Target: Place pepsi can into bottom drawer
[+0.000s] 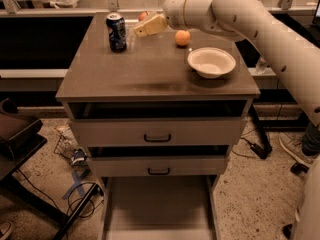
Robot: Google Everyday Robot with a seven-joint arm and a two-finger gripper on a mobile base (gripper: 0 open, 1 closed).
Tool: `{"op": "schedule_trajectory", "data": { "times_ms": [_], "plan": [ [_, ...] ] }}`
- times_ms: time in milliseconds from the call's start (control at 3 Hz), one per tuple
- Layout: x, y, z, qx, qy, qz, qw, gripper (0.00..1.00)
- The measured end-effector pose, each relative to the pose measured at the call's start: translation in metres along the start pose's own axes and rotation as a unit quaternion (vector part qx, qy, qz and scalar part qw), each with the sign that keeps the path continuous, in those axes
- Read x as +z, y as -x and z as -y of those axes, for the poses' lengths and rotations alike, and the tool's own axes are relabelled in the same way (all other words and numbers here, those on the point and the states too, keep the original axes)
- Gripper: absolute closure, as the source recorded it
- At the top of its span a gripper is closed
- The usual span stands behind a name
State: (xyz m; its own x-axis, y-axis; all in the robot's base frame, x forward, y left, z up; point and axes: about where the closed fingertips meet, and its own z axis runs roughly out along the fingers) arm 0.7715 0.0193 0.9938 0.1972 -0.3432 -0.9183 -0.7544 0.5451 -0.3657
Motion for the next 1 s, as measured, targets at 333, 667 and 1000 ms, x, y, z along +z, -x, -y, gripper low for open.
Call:
{"op": "schedule_trajectory", "data": {
  "times_ms": [333,667,1000],
  "plan": [
    [0.044,-0.018,-0.015,0.035,0.01,-0.014,0.9992,0.0],
    [0.073,-0.032,-0.024,0.061,0.013,-0.034,0.9975,0.0],
    [0.102,-0.044,-0.029,0.104,0.015,-0.036,0.9938,0.0]
  ]
}}
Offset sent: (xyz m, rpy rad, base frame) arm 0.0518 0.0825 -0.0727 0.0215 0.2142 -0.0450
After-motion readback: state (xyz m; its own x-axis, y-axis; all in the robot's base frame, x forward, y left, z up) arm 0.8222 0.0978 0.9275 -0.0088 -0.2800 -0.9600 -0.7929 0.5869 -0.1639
